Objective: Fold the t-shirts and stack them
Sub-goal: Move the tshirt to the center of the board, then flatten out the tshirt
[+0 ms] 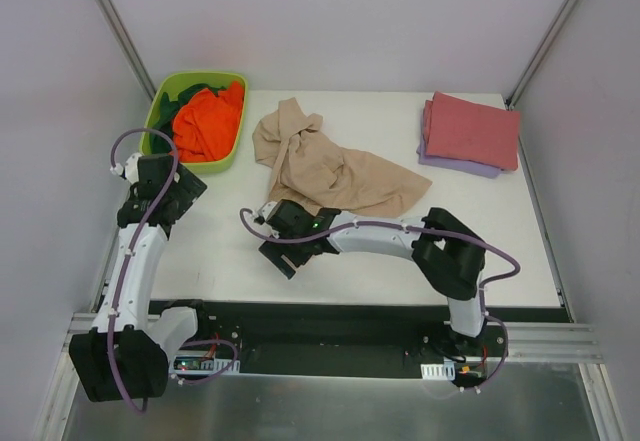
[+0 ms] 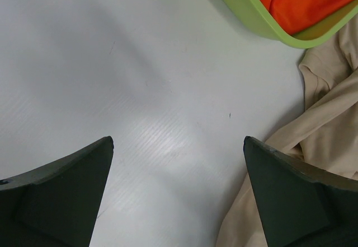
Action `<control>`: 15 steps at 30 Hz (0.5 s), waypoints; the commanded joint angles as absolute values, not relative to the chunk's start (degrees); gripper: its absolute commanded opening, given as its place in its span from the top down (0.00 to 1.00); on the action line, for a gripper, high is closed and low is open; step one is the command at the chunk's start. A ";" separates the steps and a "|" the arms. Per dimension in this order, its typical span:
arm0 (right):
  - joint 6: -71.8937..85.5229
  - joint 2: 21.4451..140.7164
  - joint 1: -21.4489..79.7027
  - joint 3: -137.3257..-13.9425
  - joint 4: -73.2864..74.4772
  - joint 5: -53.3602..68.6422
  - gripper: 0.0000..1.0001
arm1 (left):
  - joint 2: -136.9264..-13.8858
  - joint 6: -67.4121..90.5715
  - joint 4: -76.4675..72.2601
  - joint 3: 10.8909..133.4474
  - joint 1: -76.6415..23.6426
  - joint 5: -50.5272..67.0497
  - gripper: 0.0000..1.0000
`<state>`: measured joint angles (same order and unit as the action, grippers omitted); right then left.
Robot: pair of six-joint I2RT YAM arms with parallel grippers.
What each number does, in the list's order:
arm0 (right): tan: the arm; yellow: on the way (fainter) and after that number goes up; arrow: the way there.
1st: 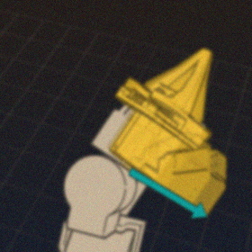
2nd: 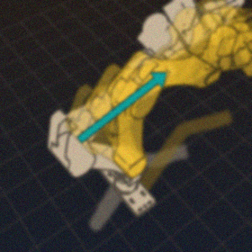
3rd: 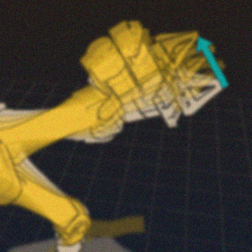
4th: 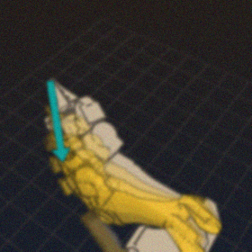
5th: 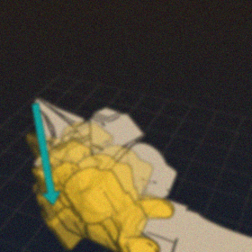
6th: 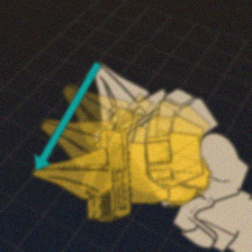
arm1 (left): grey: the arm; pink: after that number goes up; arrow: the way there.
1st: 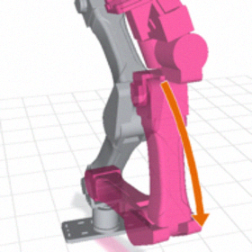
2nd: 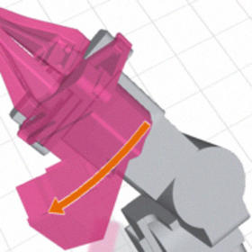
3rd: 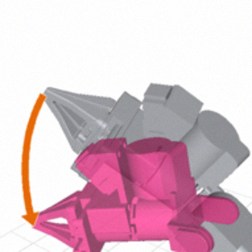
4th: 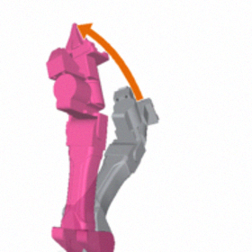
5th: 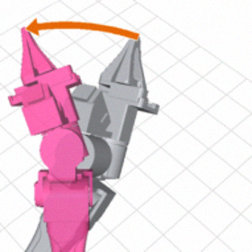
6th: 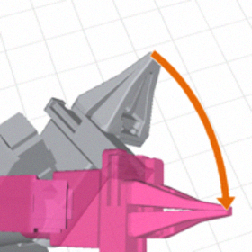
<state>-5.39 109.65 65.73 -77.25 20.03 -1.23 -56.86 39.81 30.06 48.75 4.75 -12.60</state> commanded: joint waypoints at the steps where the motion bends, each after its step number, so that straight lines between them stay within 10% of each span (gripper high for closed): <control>1: -6.68 112.75 67.68 -81.74 25.84 -4.04 0.20 | -56.69 40.87 29.88 48.25 6.33 -9.93 0.01; 11: -0.46 117.07 67.59 -83.58 30.84 -15.96 0.43 | -57.22 40.34 29.97 48.43 7.21 -8.88 0.01; 15: 3.86 114.53 67.33 -81.40 31.20 -23.81 0.69 | -56.52 40.26 29.97 48.08 7.21 -9.40 0.01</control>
<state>-1.63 115.98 67.85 -82.30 27.57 -13.15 -57.41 39.97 29.95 48.69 6.50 -9.85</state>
